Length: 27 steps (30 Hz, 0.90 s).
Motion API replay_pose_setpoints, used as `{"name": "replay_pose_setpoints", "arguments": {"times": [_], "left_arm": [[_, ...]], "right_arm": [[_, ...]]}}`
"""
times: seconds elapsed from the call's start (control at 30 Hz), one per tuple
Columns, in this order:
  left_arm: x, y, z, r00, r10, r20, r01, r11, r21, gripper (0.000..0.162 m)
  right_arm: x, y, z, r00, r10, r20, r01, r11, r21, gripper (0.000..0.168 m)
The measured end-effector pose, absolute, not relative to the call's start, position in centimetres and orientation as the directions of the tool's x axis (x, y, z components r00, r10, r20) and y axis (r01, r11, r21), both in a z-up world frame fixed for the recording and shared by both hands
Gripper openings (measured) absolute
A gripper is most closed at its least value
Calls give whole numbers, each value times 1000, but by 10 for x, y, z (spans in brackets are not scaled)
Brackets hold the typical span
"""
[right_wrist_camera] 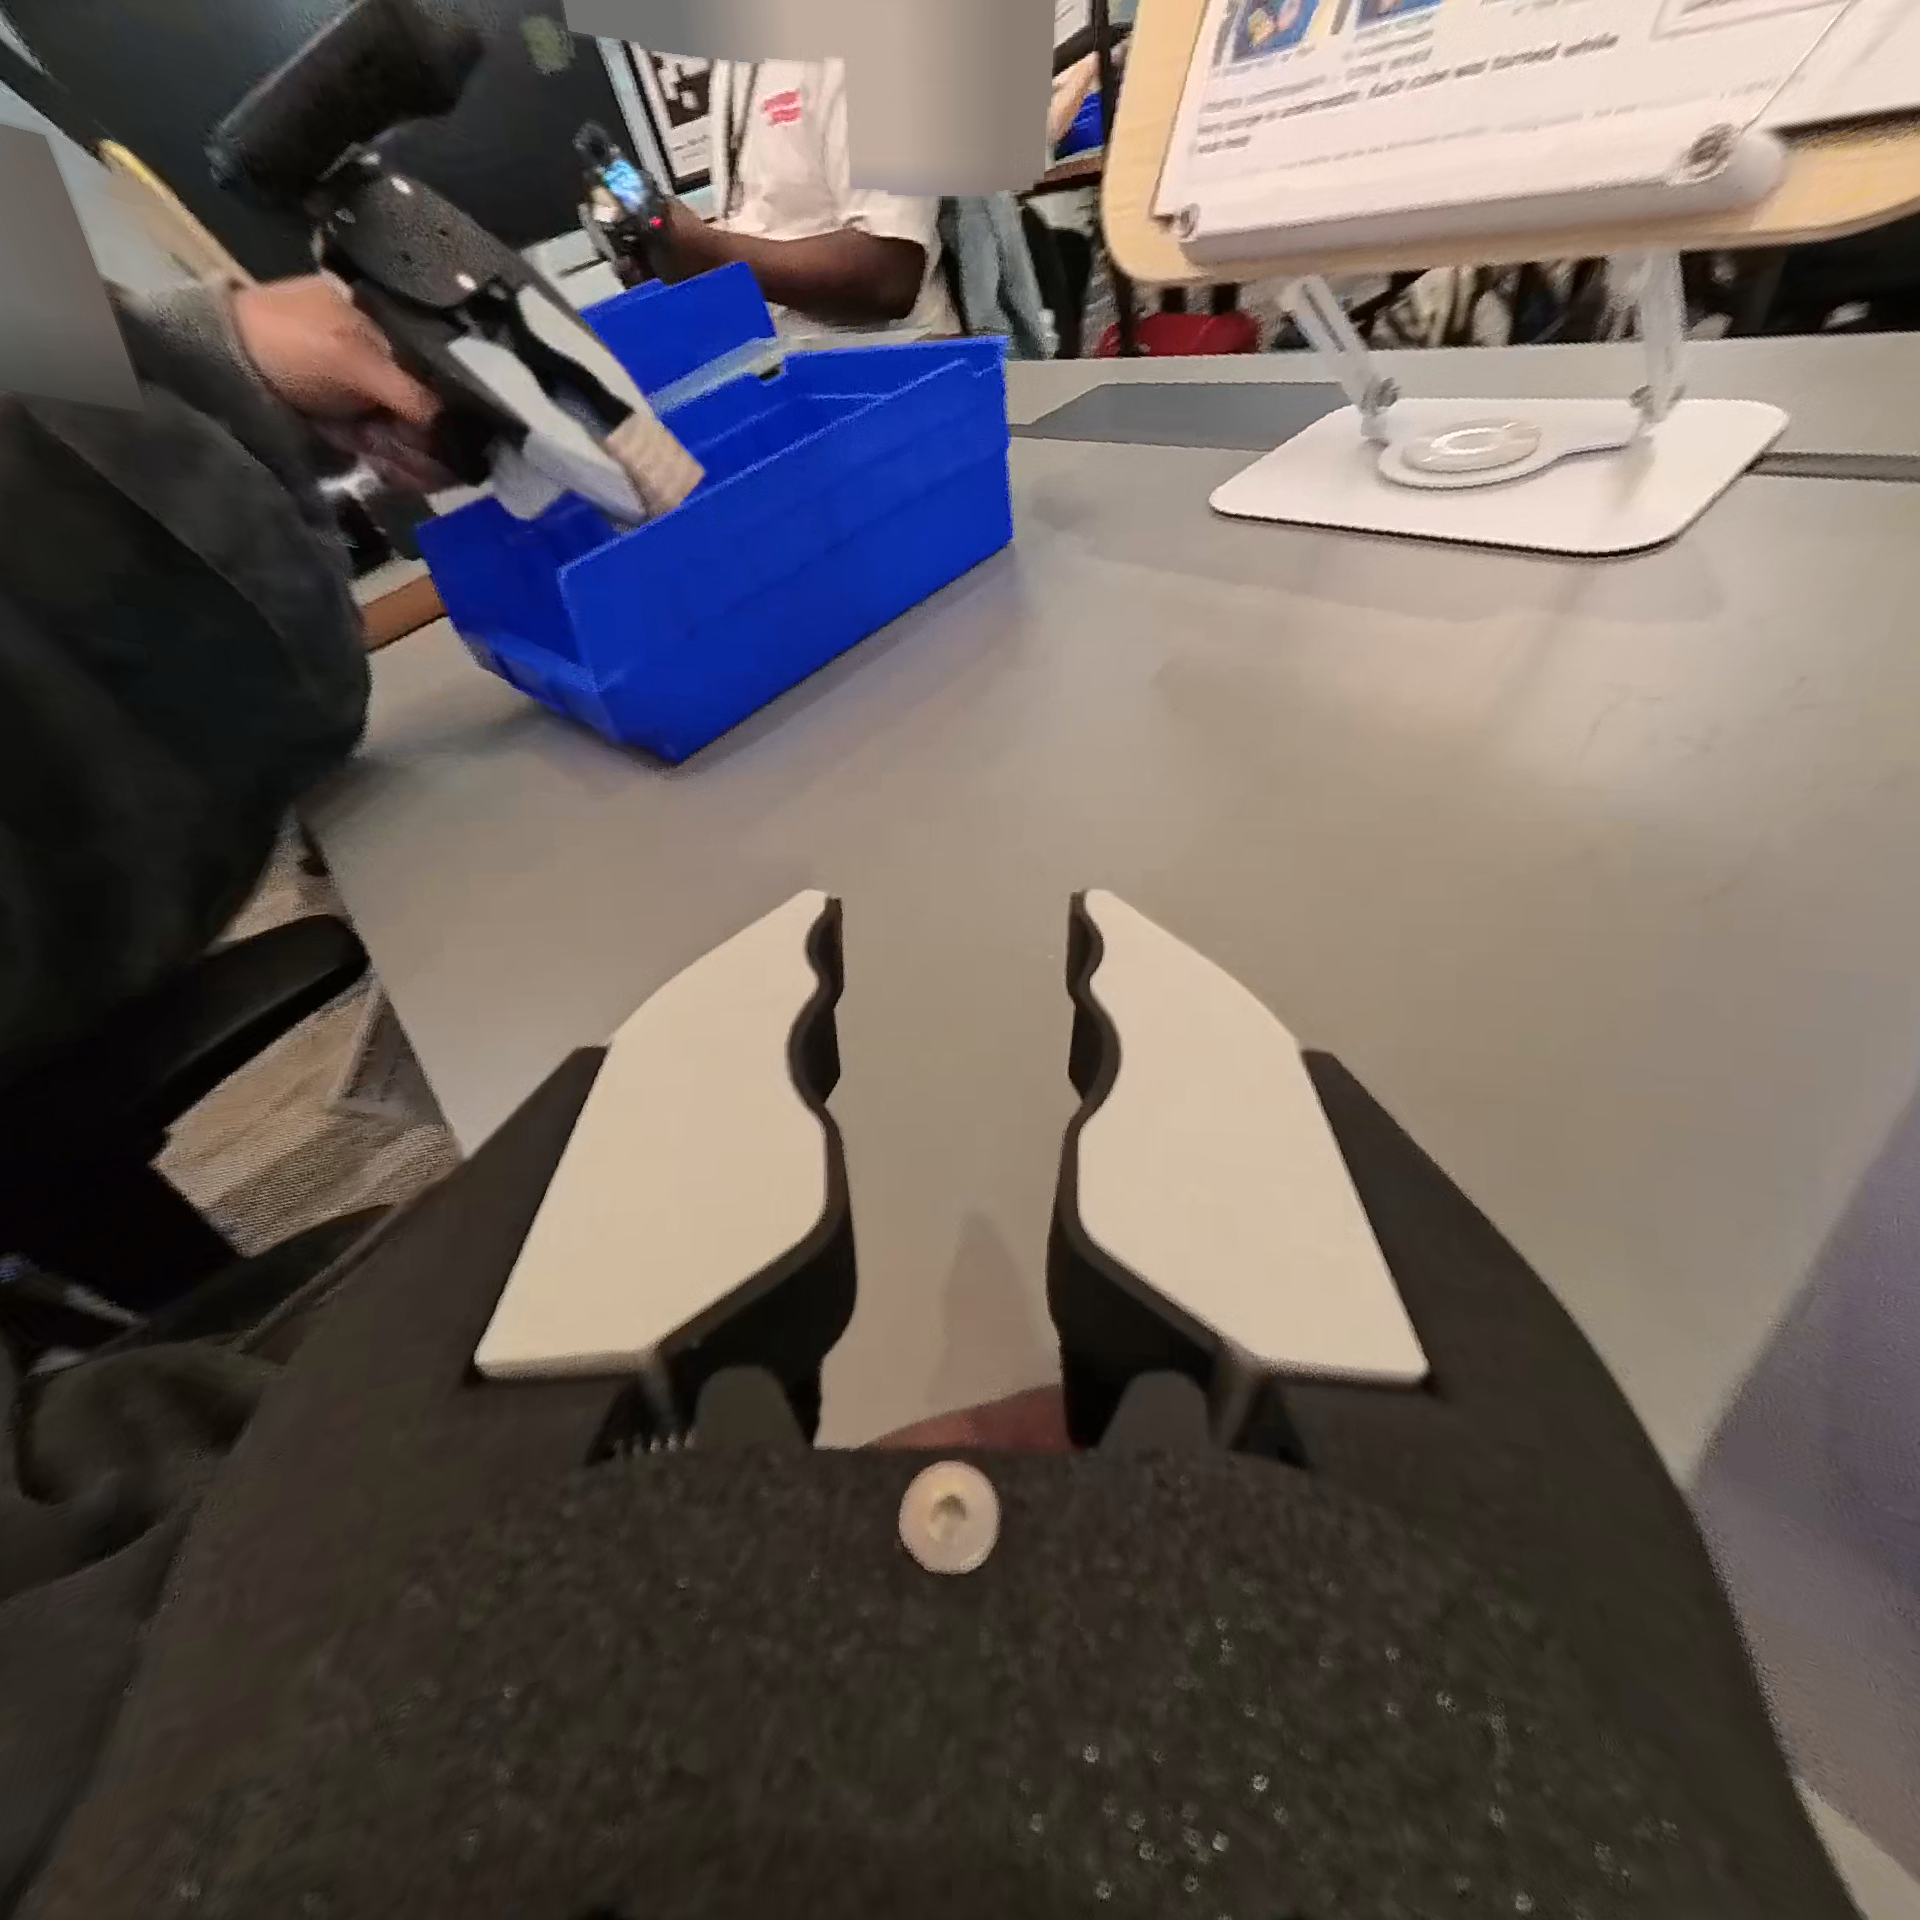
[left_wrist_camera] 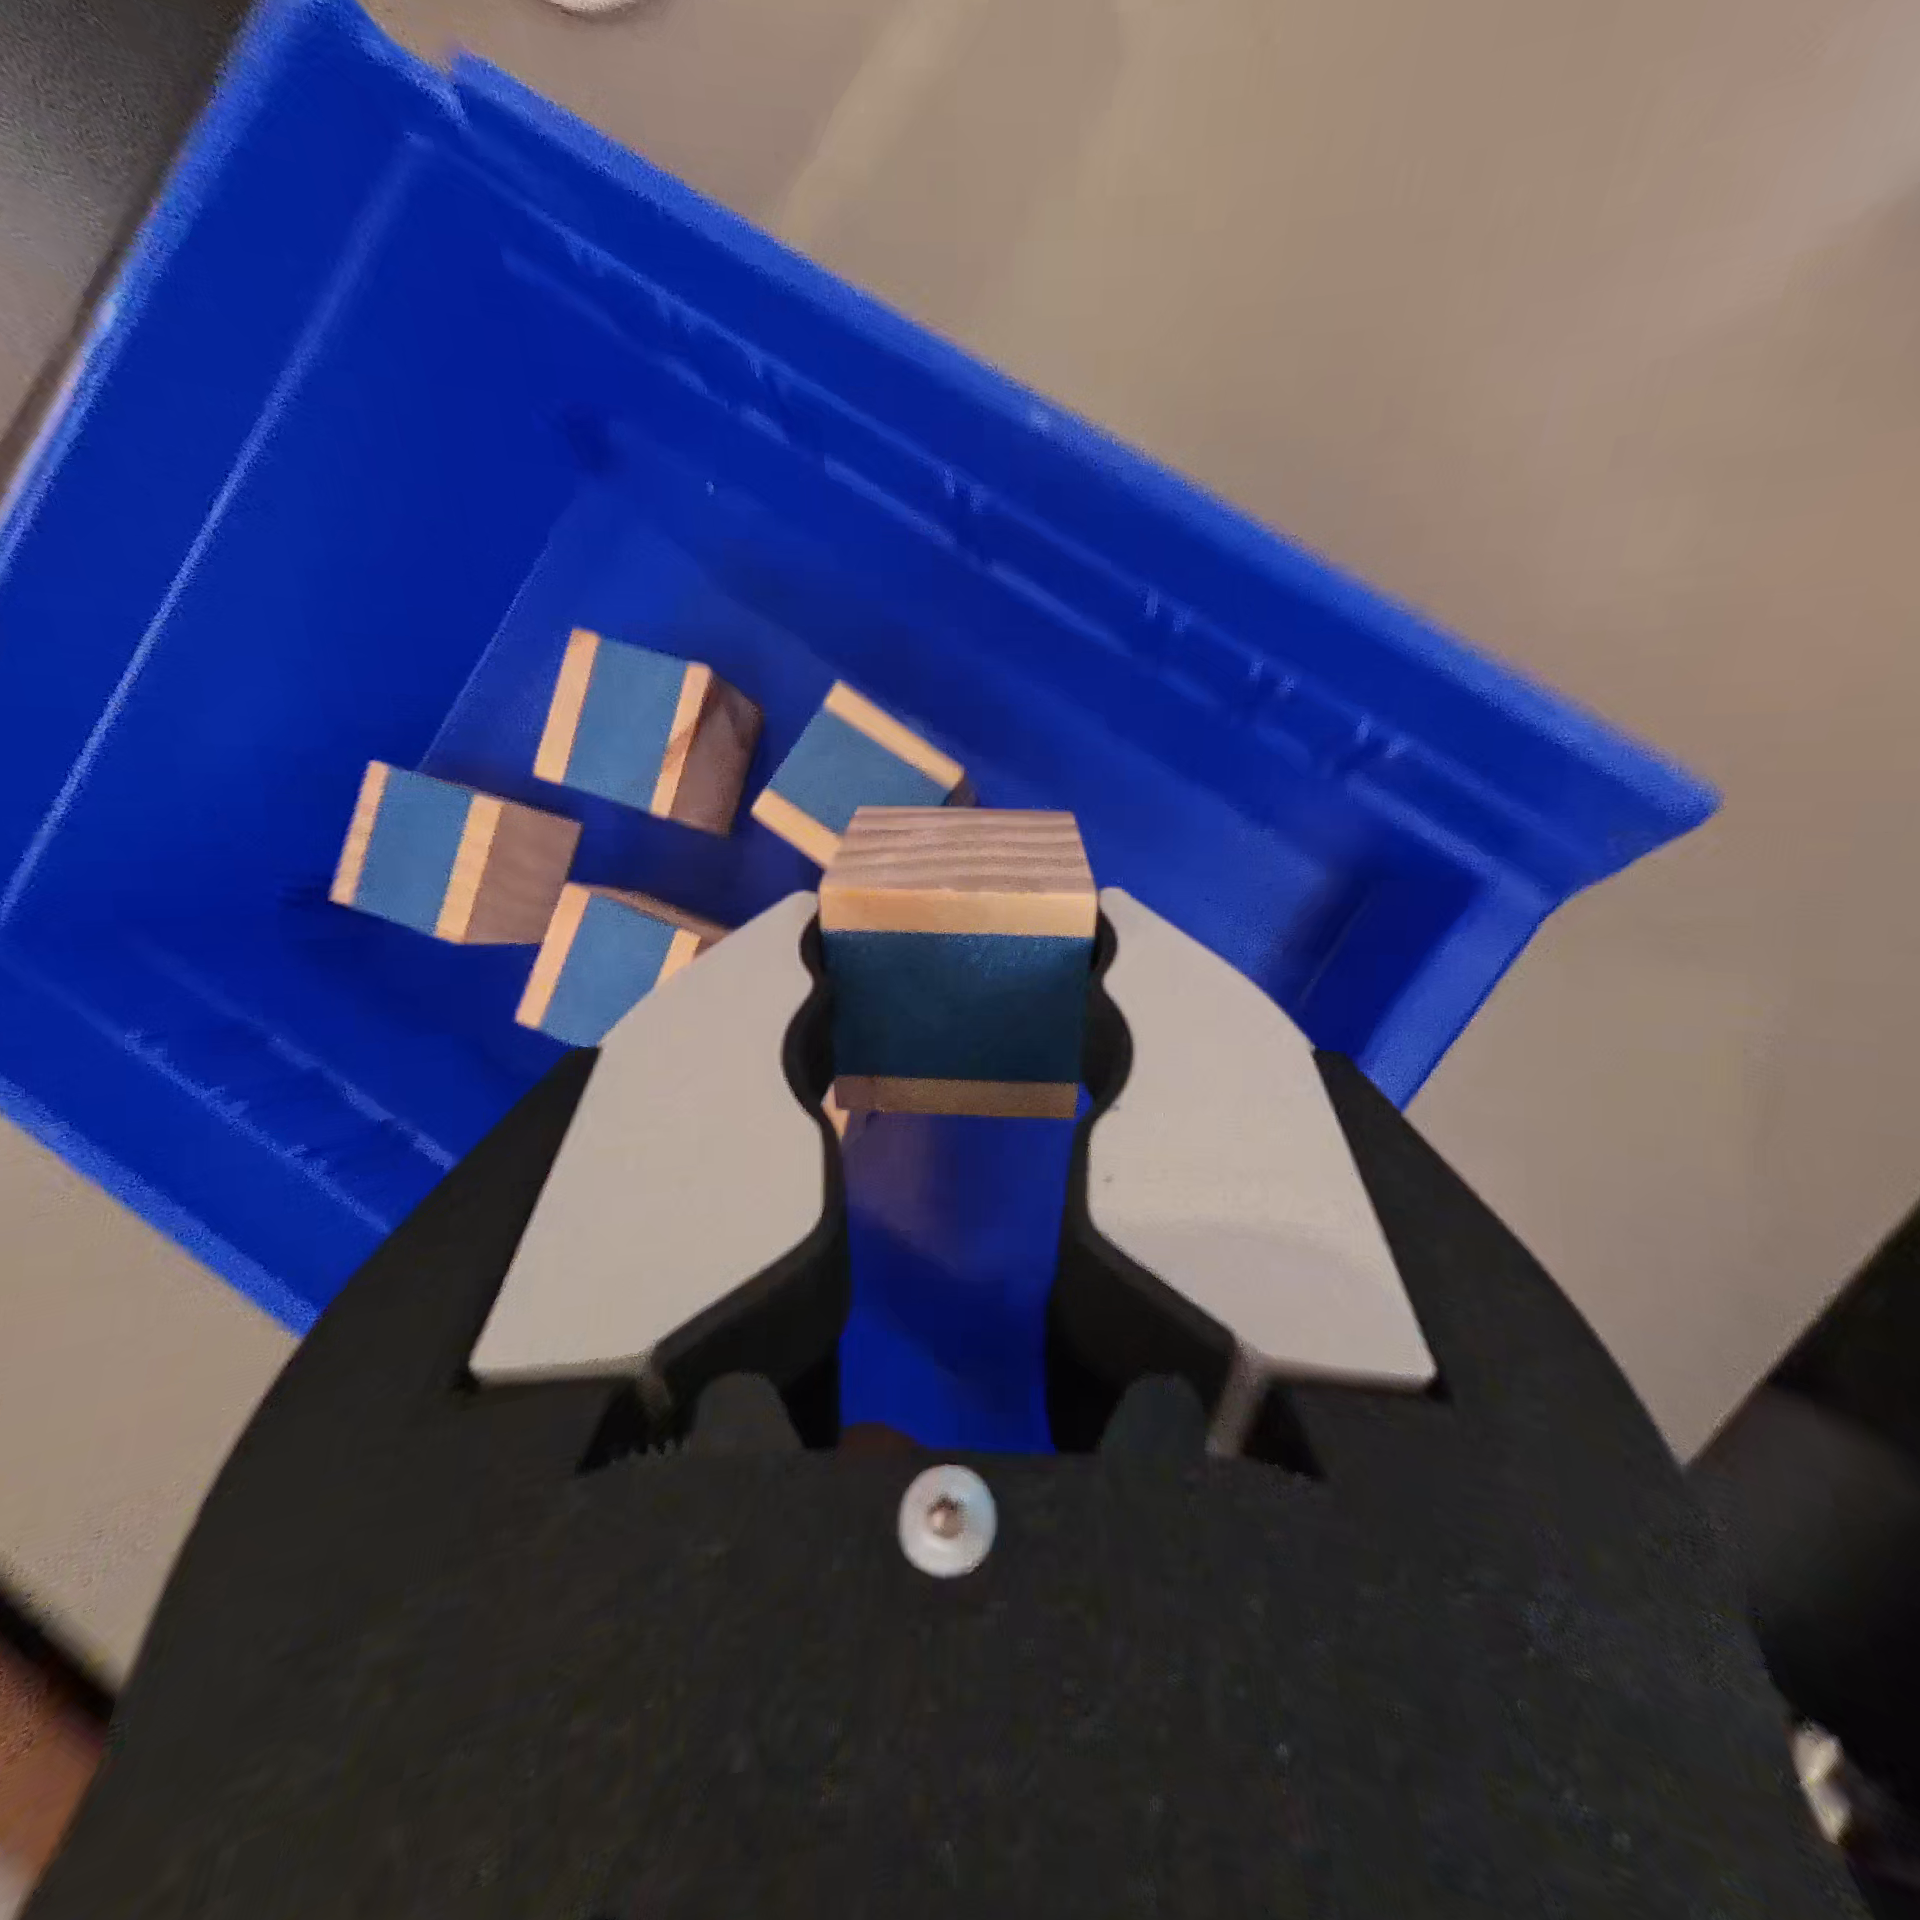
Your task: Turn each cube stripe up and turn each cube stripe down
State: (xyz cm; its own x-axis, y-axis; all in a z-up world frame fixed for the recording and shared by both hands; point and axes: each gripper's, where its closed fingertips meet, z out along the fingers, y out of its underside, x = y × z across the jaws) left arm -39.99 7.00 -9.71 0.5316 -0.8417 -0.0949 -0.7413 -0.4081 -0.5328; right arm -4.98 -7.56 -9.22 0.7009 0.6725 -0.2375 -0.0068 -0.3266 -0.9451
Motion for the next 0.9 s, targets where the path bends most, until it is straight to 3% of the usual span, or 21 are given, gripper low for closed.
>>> {"name": "replay_pose_setpoints", "arguments": {"times": [0.17,0.3,0.6,0.9], "left_arm": [[-349,77,-53,614,-765,195,-390,-509,-767,44],[-276,61,-10,456,-783,424,-156,-539,-828,44],[-139,18,13,102,-702,705,40,-705,-708,44],[-113,16,-22,34,-581,813,13,-814,-581,44]], "right_arm": [[-62,-64,-79,620,716,-323,-71,-358,-931,42],[-85,-48,-78,509,740,-440,-101,-456,-884,46],[-147,-16,-29,90,680,-728,-192,-706,-682,59],[-141,5,-37,102,626,-773,-268,-731,-627,55]]}}
